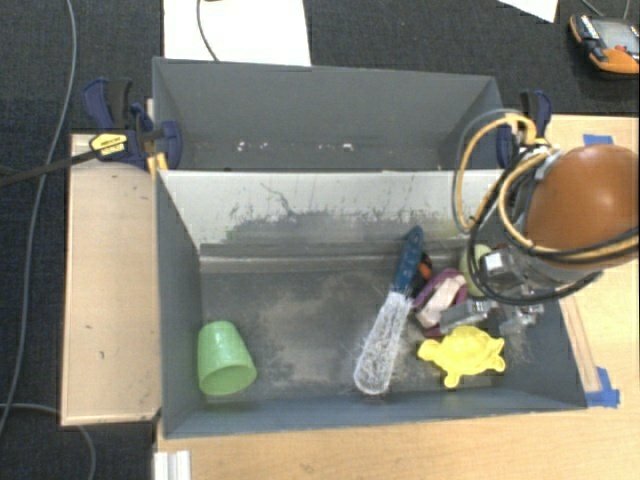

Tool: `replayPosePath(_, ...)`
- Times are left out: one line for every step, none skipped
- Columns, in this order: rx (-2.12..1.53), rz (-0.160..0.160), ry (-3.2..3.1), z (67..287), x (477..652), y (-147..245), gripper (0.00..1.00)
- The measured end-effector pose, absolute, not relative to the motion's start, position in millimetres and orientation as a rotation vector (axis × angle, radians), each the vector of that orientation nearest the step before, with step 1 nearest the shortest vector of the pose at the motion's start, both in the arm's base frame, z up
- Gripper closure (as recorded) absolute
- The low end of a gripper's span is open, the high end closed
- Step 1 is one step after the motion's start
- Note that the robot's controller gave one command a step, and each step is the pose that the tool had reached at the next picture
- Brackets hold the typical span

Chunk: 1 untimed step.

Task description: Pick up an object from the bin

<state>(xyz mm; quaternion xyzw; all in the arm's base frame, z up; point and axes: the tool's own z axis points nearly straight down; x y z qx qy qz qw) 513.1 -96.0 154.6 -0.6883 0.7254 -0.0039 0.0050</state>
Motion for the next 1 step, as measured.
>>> replayPosePath(-2.592, -0.010, 1.760, 129.5, 480.4, -102.5, 0.00)
